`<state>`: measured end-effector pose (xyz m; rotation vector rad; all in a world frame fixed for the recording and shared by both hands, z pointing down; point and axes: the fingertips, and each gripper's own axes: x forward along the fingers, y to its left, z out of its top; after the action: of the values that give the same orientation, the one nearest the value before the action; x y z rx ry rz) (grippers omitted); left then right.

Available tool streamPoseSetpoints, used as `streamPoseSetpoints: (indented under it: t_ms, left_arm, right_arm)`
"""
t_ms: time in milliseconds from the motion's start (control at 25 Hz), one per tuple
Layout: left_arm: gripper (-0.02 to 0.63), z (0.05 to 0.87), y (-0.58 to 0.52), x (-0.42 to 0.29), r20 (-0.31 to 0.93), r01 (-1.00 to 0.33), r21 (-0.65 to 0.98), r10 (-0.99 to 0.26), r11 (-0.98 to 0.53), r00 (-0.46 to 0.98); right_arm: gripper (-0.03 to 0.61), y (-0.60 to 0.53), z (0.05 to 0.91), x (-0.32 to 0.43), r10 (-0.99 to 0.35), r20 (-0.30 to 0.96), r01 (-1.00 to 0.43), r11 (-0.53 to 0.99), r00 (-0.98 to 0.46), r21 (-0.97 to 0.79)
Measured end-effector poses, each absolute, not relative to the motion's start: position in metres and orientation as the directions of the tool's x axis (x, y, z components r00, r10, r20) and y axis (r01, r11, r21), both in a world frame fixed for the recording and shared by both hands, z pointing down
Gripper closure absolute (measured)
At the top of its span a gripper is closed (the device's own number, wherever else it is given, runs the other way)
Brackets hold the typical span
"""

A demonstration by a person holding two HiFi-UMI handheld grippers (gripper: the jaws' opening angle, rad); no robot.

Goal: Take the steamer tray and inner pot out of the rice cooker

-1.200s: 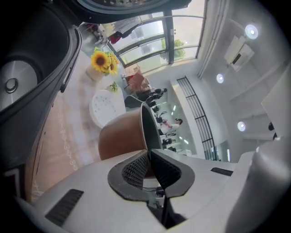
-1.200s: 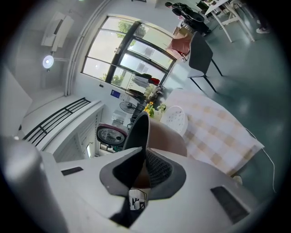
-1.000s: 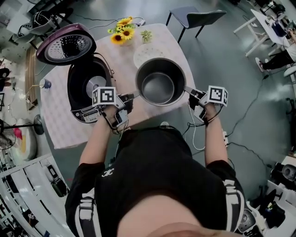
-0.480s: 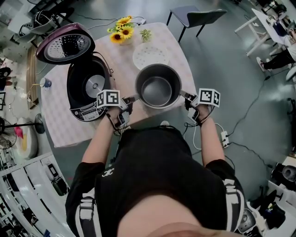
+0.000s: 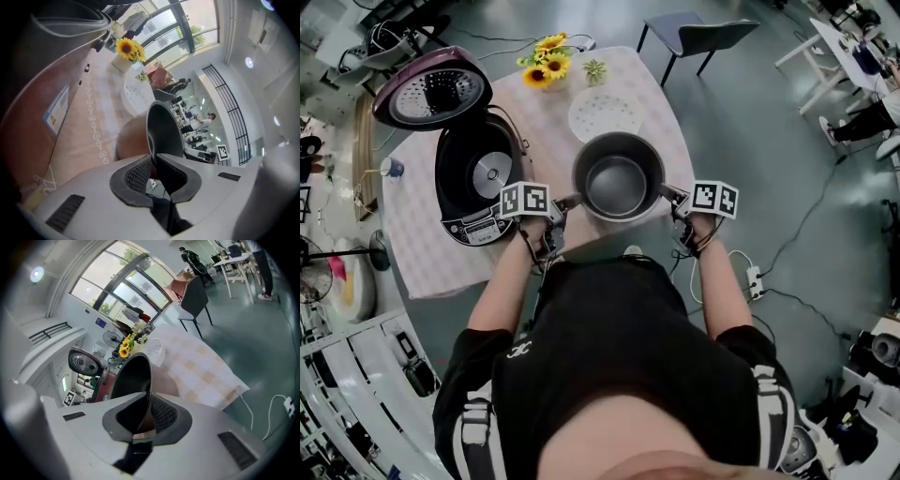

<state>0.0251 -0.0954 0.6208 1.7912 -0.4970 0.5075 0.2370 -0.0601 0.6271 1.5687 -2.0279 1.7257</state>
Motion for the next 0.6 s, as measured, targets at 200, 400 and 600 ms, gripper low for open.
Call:
streamPoseSetpoints:
  t_ms: [200,400,600]
  left_arm:
    - [0.566,0.616,-0.099,0.023,0.71,-0.678,0.571,-0.136,-0.464,0.691]
    - [0.518,0.587,-0.124,0.011,0.748,-0.733,0.259,-0.35,-0.629,0.564]
    - [0.505,0.515,-0.16,0.003,0.54,-0.778,0.02,-0.649,-0.628,0.537]
  right_arm:
    - [0.529,-0.065,0.614,0.247,-0.634,0.727,-0.927,-0.039,-0.266,-0.373]
    - [0.529,-0.09,0.555,0.261,-0.787,0.613,-0.996,0.01,-0.066,-0.094]
    - [0.529,-0.117,0.485,0.253,-0.934,0.357,-1.0,0.0,0.008,0.022]
